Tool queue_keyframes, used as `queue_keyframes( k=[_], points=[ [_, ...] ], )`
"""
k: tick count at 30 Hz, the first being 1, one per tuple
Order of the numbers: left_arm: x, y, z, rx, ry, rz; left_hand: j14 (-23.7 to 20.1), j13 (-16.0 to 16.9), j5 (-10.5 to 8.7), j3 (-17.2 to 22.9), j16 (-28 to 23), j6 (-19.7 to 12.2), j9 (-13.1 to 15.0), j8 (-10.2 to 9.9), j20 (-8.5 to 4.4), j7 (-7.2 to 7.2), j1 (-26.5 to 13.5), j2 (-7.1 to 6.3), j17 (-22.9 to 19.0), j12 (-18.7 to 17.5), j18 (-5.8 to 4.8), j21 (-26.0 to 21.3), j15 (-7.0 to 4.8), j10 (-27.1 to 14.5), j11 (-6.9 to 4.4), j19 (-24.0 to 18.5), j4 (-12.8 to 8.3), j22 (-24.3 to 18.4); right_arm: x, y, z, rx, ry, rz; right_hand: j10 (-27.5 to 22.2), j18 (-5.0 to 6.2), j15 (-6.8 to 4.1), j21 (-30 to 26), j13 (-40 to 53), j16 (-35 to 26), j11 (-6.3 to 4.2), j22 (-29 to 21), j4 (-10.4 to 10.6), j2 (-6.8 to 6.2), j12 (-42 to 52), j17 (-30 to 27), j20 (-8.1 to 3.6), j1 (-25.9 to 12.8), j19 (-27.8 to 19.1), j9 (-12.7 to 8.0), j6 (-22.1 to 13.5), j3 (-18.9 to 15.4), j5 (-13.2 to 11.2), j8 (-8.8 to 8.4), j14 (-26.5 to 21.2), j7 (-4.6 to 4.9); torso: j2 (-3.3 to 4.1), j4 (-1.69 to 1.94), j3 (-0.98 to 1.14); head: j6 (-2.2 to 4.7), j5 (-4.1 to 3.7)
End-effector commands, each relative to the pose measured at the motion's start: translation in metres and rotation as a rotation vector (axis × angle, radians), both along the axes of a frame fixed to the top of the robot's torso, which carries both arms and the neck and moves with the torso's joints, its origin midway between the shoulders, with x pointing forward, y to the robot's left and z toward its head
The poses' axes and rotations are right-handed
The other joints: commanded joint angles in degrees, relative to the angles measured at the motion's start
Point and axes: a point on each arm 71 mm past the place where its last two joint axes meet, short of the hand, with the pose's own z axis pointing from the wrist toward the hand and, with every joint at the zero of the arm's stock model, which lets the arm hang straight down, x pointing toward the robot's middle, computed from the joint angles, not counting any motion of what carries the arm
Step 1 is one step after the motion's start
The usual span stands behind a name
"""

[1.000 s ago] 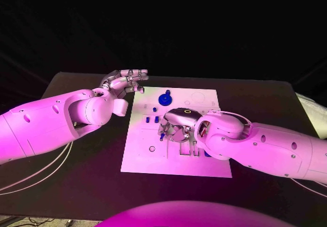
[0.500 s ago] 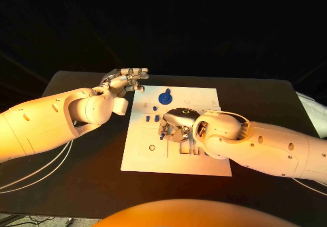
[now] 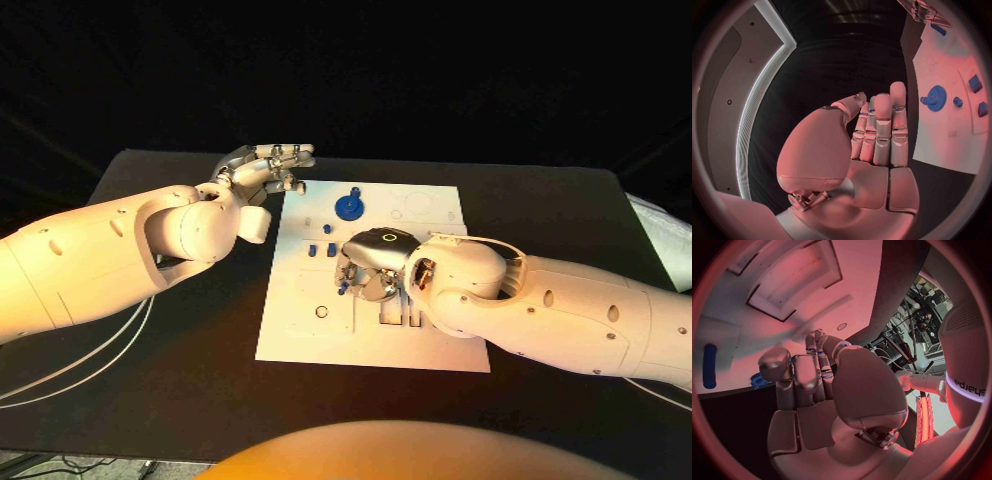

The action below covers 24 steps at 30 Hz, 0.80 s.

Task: Assemble the parts on the task board

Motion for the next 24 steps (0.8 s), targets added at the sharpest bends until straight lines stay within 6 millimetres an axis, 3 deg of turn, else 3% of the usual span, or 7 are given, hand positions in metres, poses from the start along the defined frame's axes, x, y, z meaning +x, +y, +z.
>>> queue_keyframes(
  k=[1,11,14,18,24],
  points=[
    [-0.0007,-0.0029,0.0006,-0.013,0.0,-0.022,-0.46,0.08,0.29,-0.39,-0.2,-0.42,-0.07,0.04,0.17,0.09,0.04,0.45,-0.18,0.1,0.61,-0.3,0.08,-0.49,0.0,-0.4,-0.11,-0.09,-0.0039,0.0031,-0.0064,-0.064,0.014,0.02,-0.16,-0.81,-0.2,0.3,0.0,0.29,0.21,0.1,0.19,-0.01,-0.36,0.13,-0.03,-0.68,0.11,0.14,0.22,-0.16,0.2,0.18,2.16,0.08,0.02,0.04,-0.02,-0.09,-0.04],
    [-0.0008,-0.0034,0.0004,-0.013,0.003,-0.026,-0.55,0.07,0.31,-0.43,-0.29,-0.48,-0.07,0.03,0.17,0.11,0.1,0.46,-0.35,0.14,0.61,-0.35,0.1,-0.59,0.02,-0.42,-0.18,-0.13,-0.006,0.0065,-0.0102,-0.081,0.023,0.021,-0.57,-0.79,-0.09,0.28,-0.05,0.46,0.37,0.0,0.31,-0.41,-0.88,0.21,0.04,-1.42,0.01,0.18,-0.15,-0.86,0.22,-0.05,2.14,0.14,0.0,0.05,-0.06,-0.35,-0.06],
    [-0.0009,-0.0035,0.0004,-0.013,0.003,-0.027,-0.55,0.07,0.31,-0.43,-0.29,-0.48,-0.07,0.03,0.17,0.11,0.1,0.46,-0.35,0.14,0.61,-0.35,0.1,-0.59,0.02,-0.42,-0.18,-0.13,-0.0043,0.0055,-0.0114,-0.085,0.018,0.0,-5.14,-0.35,1.01,-1.62,-0.36,-0.17,1.86,-3.25,0.74,-1.85,-2.71,-0.76,0.65,-2.99,-1.58,-0.94,-4.97,-1.86,0.29,-1.36,1.76,1.49,-0.01,0.05,-0.05,-0.37,-0.04],
    [-0.0009,-0.0035,0.0003,-0.013,0.004,-0.028,-0.55,0.07,0.31,-0.43,-0.29,-0.48,-0.07,0.03,0.17,0.11,0.1,0.46,-0.35,0.14,0.61,-0.35,0.1,-0.59,0.02,-0.42,-0.18,-0.13,-0.0018,0.0035,-0.0105,-0.069,-0.007,-0.03,-12.3,1.13,1.97,-6.84,-0.18,-5.14,2.87,-11.32,0.57,-3.26,-2.24,-6.82,1.56,-3.6,-5.47,-2.46,-12.81,-4.03,0.28,-1.29,-0.6,1.88,-0.01,0.04,-0.01,-0.34,-0.06],
    [-0.0009,-0.0036,0.0,-0.013,0.007,-0.031,-0.61,0.07,0.31,-0.47,-0.33,-0.54,-0.07,0.01,0.18,0.13,0.13,0.46,-0.44,0.17,0.61,-0.39,0.11,-0.68,0.04,-0.43,-0.24,-0.16,-0.0028,-0.0031,-0.0052,-0.007,-0.054,-0.058,-14.61,1.68,2.13,-9.44,0.03,-7.69,3.15,-14.91,-0.23,-3.3,-1.19,-10.19,1.93,-2.52,-6.86,-2.26,-14.51,-5.73,0.58,-1.01,-1.7,1.88,-0.03,0.03,0.04,-0.12,-0.2]
  ],
)
